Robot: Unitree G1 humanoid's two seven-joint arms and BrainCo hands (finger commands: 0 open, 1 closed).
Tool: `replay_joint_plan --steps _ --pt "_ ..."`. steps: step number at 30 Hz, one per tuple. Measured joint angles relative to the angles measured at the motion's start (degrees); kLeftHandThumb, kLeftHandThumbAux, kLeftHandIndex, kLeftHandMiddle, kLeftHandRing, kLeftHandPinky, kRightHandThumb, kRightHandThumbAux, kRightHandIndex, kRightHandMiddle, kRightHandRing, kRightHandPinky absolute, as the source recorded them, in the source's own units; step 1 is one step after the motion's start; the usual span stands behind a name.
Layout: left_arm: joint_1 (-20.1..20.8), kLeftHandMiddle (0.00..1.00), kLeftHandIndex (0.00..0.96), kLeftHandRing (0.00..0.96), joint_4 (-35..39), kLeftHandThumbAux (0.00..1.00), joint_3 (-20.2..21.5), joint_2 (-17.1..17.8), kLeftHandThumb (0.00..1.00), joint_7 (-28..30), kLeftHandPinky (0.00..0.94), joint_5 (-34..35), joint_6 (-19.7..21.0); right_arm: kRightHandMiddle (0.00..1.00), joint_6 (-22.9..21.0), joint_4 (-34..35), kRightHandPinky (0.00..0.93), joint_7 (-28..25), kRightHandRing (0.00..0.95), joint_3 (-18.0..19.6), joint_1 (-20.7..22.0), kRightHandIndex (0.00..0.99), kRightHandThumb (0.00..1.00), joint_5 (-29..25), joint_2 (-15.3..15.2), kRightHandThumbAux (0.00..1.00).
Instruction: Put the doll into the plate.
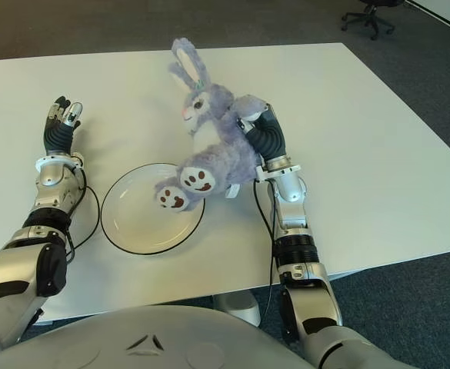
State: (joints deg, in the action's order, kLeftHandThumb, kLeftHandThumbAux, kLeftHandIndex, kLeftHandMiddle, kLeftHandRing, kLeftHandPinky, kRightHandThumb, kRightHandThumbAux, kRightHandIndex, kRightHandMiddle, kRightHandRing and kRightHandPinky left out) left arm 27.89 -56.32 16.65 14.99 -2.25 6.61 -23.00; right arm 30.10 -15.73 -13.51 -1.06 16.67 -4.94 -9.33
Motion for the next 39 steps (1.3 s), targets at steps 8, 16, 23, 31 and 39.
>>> replay_joint_plan --steps 8,16,23,31,39 --pt "0.0 0.072 0.000 0.085 -0.1 0.455 0.0 0.0 0.000 -0.1 0.084 0.0 0.0 0.583 -0.5 1.2 0.686 0.2 0.708 -0.4 -0.1 0.407 0.849 0.3 0.1 0.668" --pt "0.0 0.076 0.000 0.090 -0.1 0.465 -0.1 0.0 0.000 -0.2 0.075 0.0 0.0 0.581 -1.3 2.2 0.701 0.4 0.722 -0.6 -0.1 0.407 0.849 0.4 0.2 0.668" --pt "0.0 0.079 0.000 0.092 -0.1 0.467 -0.1 0.0 0.000 -0.2 0.083 0.0 0.0 0.590 -1.4 2.3 0.682 1.2 0.713 -0.8 0.3 0.417 0.852 0.8 0.6 0.663" --pt "0.1 0.088 0.000 0.101 -0.1 0.460 -0.2 0.0 0.000 -0.2 0.079 0.0 -0.1 0.585 -3.3 4.5 0.685 1.0 0.710 -1.7 0.0 0.414 0.852 0.6 1.1 0.665" --pt "0.2 0.082 0.000 0.098 -0.1 0.471 -0.3 -0.1 0.000 -0.6 0.082 0.0 -0.2 0.581 -5.1 5.4 0.686 0.2 0.723 -2.4 -0.1 0.409 0.851 0.3 1.5 0.666"
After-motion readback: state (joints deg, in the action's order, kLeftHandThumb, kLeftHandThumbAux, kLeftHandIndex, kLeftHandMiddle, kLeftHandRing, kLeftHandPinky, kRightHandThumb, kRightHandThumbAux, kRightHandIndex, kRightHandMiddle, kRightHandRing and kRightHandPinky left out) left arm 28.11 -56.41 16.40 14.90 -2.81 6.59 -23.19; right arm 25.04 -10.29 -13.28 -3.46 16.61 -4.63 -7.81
